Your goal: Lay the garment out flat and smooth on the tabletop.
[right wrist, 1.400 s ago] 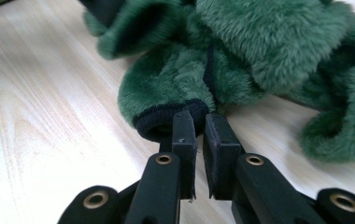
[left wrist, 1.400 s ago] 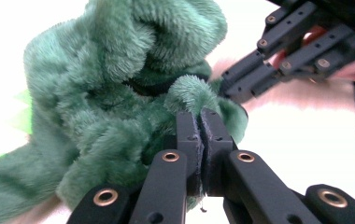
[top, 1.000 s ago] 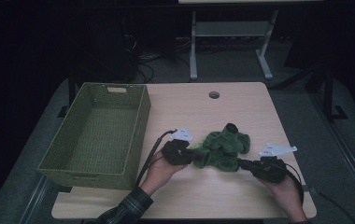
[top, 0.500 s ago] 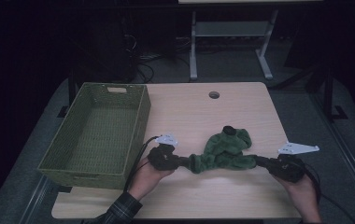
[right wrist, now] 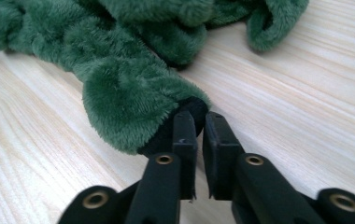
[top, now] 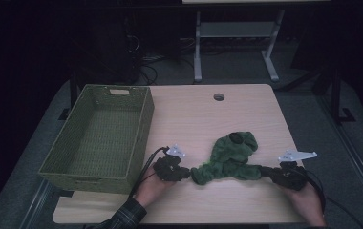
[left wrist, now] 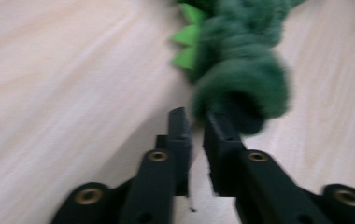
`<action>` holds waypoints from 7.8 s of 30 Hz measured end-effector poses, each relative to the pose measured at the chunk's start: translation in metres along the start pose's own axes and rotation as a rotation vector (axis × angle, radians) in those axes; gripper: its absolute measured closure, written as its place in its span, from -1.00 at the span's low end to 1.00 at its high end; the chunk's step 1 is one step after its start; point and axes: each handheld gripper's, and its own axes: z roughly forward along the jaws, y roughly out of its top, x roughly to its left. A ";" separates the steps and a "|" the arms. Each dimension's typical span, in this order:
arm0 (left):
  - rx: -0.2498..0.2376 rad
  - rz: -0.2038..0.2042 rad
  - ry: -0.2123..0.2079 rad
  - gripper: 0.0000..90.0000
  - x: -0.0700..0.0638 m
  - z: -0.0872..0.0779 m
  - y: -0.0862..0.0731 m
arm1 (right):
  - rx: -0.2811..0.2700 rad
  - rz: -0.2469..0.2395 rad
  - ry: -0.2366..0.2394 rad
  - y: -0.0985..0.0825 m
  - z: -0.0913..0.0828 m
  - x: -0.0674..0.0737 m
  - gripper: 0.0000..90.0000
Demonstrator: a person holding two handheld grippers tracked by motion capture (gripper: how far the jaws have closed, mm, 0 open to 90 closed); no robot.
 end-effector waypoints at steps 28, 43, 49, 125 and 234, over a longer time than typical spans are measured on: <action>-0.212 0.250 -0.083 0.10 -0.041 0.017 0.144 | -0.047 0.025 0.079 0.031 0.022 -0.009 0.20; -0.142 0.240 -0.109 0.94 -0.037 0.056 0.159 | -0.007 0.033 0.112 0.041 0.045 -0.005 0.20; -0.190 0.225 -0.095 0.96 -0.030 0.038 0.159 | -0.001 0.038 0.097 0.041 0.050 -0.007 0.74; -0.198 0.112 0.006 0.26 0.046 0.074 0.181 | -0.115 0.054 -0.056 0.106 0.056 -0.053 0.40; -0.219 0.071 0.042 0.19 0.036 0.009 0.080 | -0.130 0.059 -0.035 0.091 0.031 -0.038 0.42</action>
